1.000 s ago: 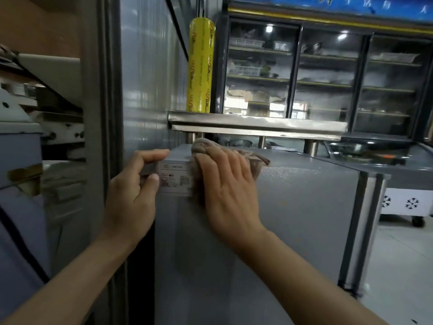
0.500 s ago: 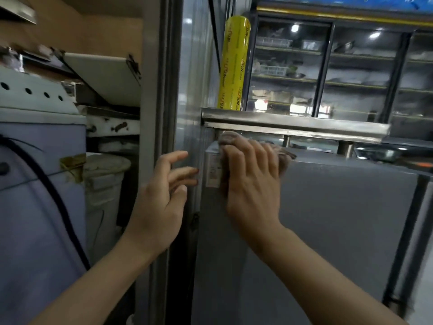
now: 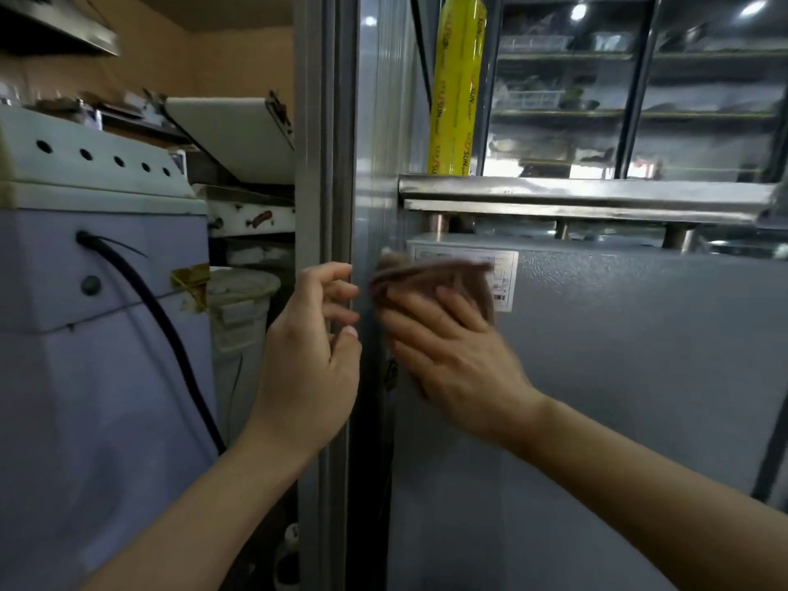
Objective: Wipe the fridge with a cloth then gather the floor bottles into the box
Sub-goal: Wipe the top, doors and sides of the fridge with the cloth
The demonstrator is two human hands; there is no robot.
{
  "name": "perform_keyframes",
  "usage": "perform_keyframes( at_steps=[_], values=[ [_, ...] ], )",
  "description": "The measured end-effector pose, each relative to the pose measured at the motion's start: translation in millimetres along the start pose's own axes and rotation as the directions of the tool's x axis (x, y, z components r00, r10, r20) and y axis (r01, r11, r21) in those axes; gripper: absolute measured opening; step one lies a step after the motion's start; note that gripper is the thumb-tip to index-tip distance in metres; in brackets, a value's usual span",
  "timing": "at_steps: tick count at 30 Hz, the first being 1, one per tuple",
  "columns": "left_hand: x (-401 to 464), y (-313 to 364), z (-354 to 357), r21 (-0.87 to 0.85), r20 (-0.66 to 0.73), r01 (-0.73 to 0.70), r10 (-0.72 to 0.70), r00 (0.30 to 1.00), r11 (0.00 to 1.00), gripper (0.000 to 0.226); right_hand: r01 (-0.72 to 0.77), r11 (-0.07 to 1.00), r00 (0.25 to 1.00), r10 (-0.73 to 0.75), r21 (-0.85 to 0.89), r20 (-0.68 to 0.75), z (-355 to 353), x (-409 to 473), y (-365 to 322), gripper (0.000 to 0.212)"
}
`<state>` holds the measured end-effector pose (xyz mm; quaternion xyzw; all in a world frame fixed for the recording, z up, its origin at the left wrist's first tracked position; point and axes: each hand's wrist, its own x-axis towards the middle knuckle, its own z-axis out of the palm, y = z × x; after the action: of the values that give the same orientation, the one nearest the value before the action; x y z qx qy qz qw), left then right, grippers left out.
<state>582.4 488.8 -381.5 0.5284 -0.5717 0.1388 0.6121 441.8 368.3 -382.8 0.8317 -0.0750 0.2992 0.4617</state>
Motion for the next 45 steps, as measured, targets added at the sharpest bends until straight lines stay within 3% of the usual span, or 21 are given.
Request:
perform_keyframes(
  at_steps=[4, 7, 9, 11, 15, 17, 20, 25, 28, 30, 33, 35, 41, 45],
  values=[
    [-13.8, 0.2, -1.5, 0.038, 0.009, 0.029, -0.029, 1.0, 0.999, 0.045, 0.175, 0.982, 0.969, -0.184, 0.065, 0.163, 11.4, -43.3, -42.1, 0.04],
    [-24.2, -2.0, 1.9, 0.076, 0.054, 0.054, -0.058, 0.997, 0.996, 0.046, 0.233, 0.972, 0.953, -0.235, 0.03, 0.19, 10.6, -58.9, -42.1, 0.049],
    [-27.9, -4.3, 6.3, 0.085, 0.071, 0.073, -0.079, 0.994, 0.994, 0.046, 0.146, 0.989, 0.983, -0.146, 0.015, 0.109, 3.9, -57.1, -17.5, 0.055],
    [-27.9, -6.6, 14.1, 0.105, 0.063, 0.08, -0.086, 0.994, 0.991, 0.046, -0.063, 0.998, 0.998, 0.063, -0.001, -0.015, -8.4, -47.1, 17.8, 0.059],
    [-23.5, -4.3, 44.1, 0.083, 0.089, 0.16, -0.167, 0.982, 0.984, 0.045, -0.293, 0.956, 0.943, 0.285, -0.023, -0.172, -20.1, -34.4, 52.0, 0.057],
    [-22.3, -1.2, 58.0, 0.048, 0.086, 0.18, -0.184, 0.979, 0.982, 0.045, -0.31, 0.951, 0.934, 0.305, 0.001, -0.185, -10.8, -46.1, 36.7, 0.059],
    [-24.8, -1.1, 71.9, 0.144, 0.06, 0.213, -0.223, 0.973, 0.966, 0.054, -0.229, 0.973, 0.972, 0.231, 0.04, -0.048, 5.3, -93.5, -2.5, 0.067],
    [-31.2, -3.1, 81.9, 0.227, 0.071, 0.294, -0.317, 0.946, 0.928, 0.059, -0.126, 0.991, 0.988, 0.121, 0.042, 0.1, 4.9, -151.3, -34.7, 0.057],
    [-33.0, -2.2, 84.3, 0.224, 0.05, 0.314, -0.332, 0.942, 0.923, 0.06, -0.26, 0.965, 0.965, 0.261, 0.032, -0.033, -9.4, -130.6, -7.7, 0.054],
    [-35.2, -2.4, 87.5, 0.219, 0.03, 0.318, -0.332, 0.943, 0.922, 0.061, -0.416, 0.908, 0.897, 0.417, 0.045, -0.146, -19.2, -110.9, 19.2, 0.052],
    [-36.3, -5.2, 89.6, 0.197, 0.006, 0.311, -0.319, 0.948, 0.93, 0.059, -0.525, 0.85, 0.816, 0.519, 0.048, -0.253, -19.7, -98.3, 36.1, 0.048],
    [-36.5, -7.2, 90.4, 0.197, 0.002, 0.299, -0.306, 0.952, 0.934, 0.058, -0.542, 0.839, 0.809, 0.537, 0.053, -0.239, -9.8, -114.6, 20.0, 0.049],
    [-34.9, -9.6, 89.5, 0.191, -0.009, 0.296, -0.3, 0.954, 0.936, 0.055, -0.366, 0.93, 0.928, 0.366, -0.019, 0.063, 3.6, -208.0, -39.9, 0.063],
    [-36.3, -12.9, 91.2, 0.149, -0.028, 0.309, -0.308, 0.951, 0.939, 0.052, -0.449, 0.89, 0.887, 0.455, 0.084, -0.074, -22.3, -179.5, 0.1, 0.042]
  ],
)
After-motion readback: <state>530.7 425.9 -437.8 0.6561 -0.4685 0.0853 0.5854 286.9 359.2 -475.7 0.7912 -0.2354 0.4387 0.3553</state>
